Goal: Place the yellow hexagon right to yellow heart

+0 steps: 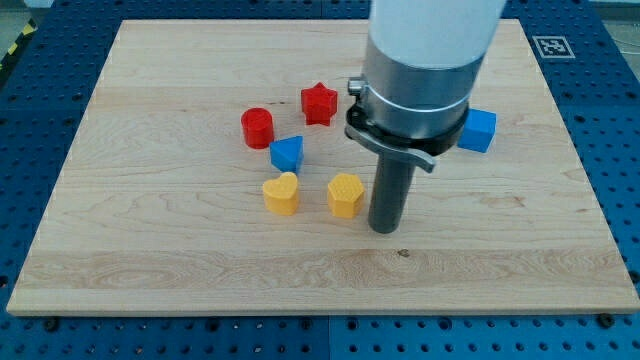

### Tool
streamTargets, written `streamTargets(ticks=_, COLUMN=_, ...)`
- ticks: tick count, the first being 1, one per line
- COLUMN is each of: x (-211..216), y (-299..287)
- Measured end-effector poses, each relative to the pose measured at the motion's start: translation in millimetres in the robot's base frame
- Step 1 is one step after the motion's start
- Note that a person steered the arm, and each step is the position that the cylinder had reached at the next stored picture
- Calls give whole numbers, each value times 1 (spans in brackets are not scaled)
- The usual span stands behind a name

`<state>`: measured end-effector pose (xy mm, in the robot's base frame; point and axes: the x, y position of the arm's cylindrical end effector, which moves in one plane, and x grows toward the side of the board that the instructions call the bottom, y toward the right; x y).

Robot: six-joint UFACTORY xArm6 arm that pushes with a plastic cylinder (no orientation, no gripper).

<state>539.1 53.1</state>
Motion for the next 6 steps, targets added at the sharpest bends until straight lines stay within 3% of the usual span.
streamTargets(ticks=1, x=0, y=-25)
streamTargets(ticks=3, x=8, y=-10)
streamTargets(ticks=4, x=45, y=-10)
streamTargets(ticks=5, x=63, y=-71)
streamTargets(ticks=6, x=46, y=-163)
